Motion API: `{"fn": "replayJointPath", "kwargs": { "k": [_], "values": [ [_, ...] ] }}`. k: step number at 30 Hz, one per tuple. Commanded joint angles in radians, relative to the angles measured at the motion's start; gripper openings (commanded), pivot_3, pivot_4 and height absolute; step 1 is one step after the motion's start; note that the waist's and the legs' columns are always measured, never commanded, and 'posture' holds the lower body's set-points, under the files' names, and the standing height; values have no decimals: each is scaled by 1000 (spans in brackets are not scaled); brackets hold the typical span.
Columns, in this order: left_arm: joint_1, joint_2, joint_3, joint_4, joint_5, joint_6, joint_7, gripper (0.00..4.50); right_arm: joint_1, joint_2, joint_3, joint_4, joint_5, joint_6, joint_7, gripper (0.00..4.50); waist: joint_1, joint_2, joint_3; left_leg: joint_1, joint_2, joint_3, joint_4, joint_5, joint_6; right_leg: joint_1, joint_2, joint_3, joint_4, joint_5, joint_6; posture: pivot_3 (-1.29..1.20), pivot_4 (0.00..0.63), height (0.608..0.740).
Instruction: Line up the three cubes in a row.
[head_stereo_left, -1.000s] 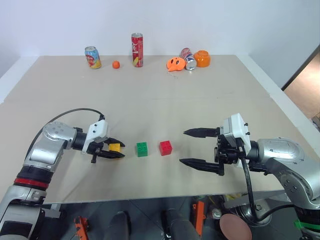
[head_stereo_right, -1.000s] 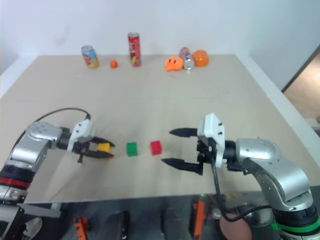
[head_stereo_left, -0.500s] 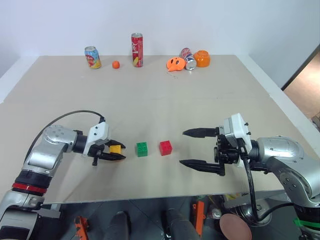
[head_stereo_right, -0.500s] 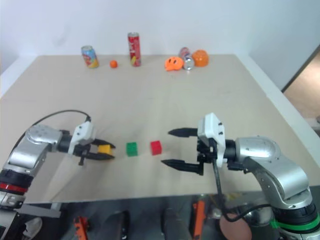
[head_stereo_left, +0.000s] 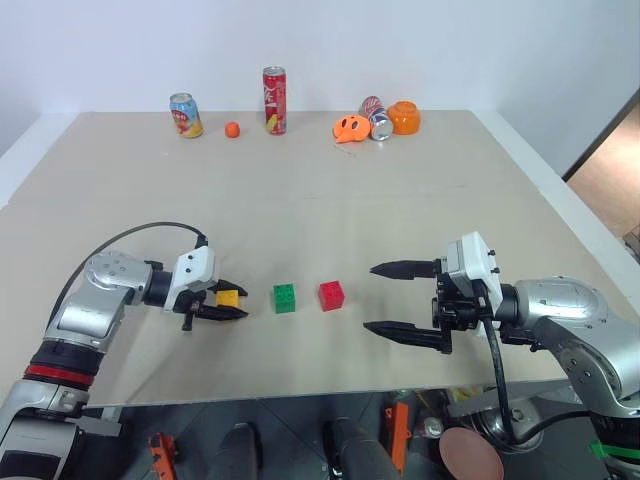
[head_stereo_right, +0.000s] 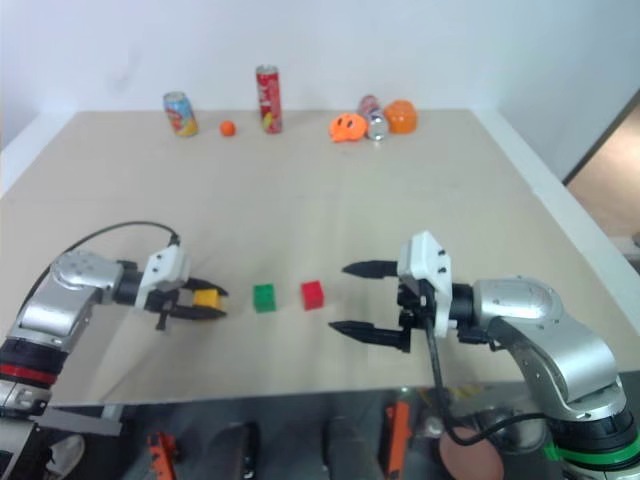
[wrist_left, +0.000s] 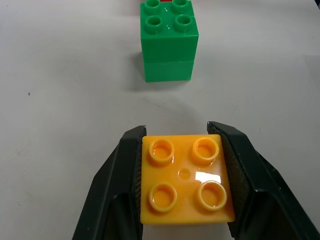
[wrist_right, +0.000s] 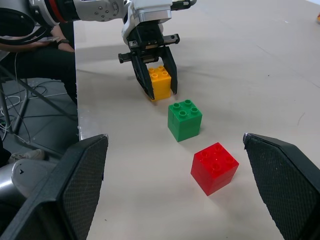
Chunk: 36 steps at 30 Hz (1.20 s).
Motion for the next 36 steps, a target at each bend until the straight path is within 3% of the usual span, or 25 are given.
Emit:
{"fn": "replayJointPath", "kwargs": {
  "k": [1,3,5,11,20,27,36],
  "values": [
    [-25,-14,4,12,1,-24,17,1367,-7,-3,-8,-11,2,-16,3,4500,1,0,0,0,0,0,0,0,0,0,0,0,0,0,0,0,150,740],
    [-27,-21,5,18,1,-24,22,1367,-7,-2,-9,-11,2,-16,3,4500,2,0,0,0,0,0,1,0,0,0,0,0,0,0,0,0,150,740],
    [-28,-22,3,19,-9,11,14,2447,-12,-2,-9,-8,2,-16,2,4500,2,0,0,0,0,0,1,0,0,1,-1,0,0,0,0,0,150,740],
    [-37,-37,18,22,-8,7,48,4451,-18,-2,-9,-1,1,-18,5,4500,1,0,0,0,0,1,2,0,0,0,-1,0,0,0,0,0,150,740],
    [-48,-26,36,-29,-100,108,-5,4451,-37,-2,-2,12,2,-18,14,4500,1,0,0,0,0,1,1,0,0,0,-1,0,0,0,0,0,150,740],
    [-35,48,59,-186,-255,350,-80,4451,-48,-6,-5,23,2,-18,28,4500,0,0,0,0,0,1,1,0,0,0,0,0,0,0,0,0,150,740],
    [-107,20,129,-163,-237,280,61,4451,-55,-1,7,29,-6,-21,31,4500,1,0,0,0,0,0,1,0,0,0,0,0,0,0,0,0,150,740]
  ]
}}
